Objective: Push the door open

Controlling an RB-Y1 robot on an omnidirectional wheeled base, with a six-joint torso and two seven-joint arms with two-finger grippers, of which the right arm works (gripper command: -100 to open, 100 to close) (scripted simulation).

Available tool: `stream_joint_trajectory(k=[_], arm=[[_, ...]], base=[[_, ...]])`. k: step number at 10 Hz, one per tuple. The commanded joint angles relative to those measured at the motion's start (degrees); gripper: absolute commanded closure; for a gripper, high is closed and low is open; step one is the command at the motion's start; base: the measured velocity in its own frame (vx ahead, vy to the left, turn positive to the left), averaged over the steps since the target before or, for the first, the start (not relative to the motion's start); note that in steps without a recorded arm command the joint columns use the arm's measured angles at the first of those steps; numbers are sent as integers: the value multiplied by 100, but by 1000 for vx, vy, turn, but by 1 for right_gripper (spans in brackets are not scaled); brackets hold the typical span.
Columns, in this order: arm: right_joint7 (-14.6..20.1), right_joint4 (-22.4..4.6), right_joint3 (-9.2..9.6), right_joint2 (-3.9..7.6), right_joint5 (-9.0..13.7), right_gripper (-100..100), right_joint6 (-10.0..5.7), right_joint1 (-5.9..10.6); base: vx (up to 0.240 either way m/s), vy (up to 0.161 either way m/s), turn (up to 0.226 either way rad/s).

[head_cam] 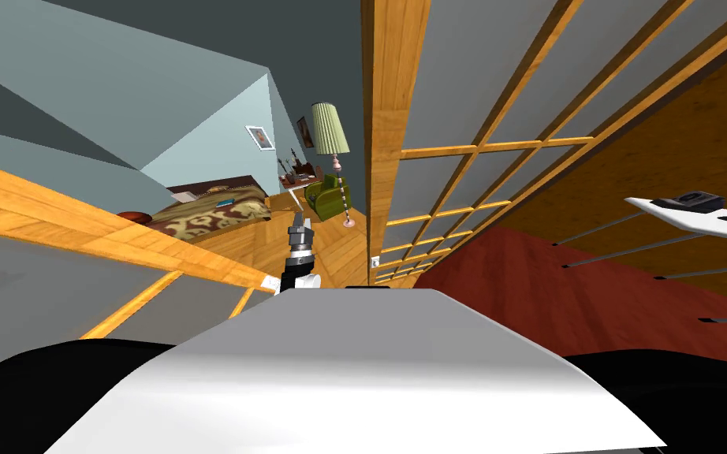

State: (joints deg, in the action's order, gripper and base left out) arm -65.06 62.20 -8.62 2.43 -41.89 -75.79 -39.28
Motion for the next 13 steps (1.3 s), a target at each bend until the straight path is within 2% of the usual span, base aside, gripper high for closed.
stream_joint_trajectory(k=[1,3,5,6,7,12,13], arm=[[-74,49,201,0,-13,-100,11,-71],[-142,84,407,-38,-24,-100,32,-117],[-209,118,609,-124,-35,-100,52,-163],[-173,176,558,-102,-38,-100,53,-194],[-173,176,558,-102,-38,100,53,-194],[-173,176,558,-102,-38,100,53,-194],[-292,155,642,-11,133,-100,185,-88]], base=[[177,13,-179],[191,87,-169],[150,101,-191],[52,63,-46],[-4,-6,40],[-12,-14,2],[-7,-57,16]])
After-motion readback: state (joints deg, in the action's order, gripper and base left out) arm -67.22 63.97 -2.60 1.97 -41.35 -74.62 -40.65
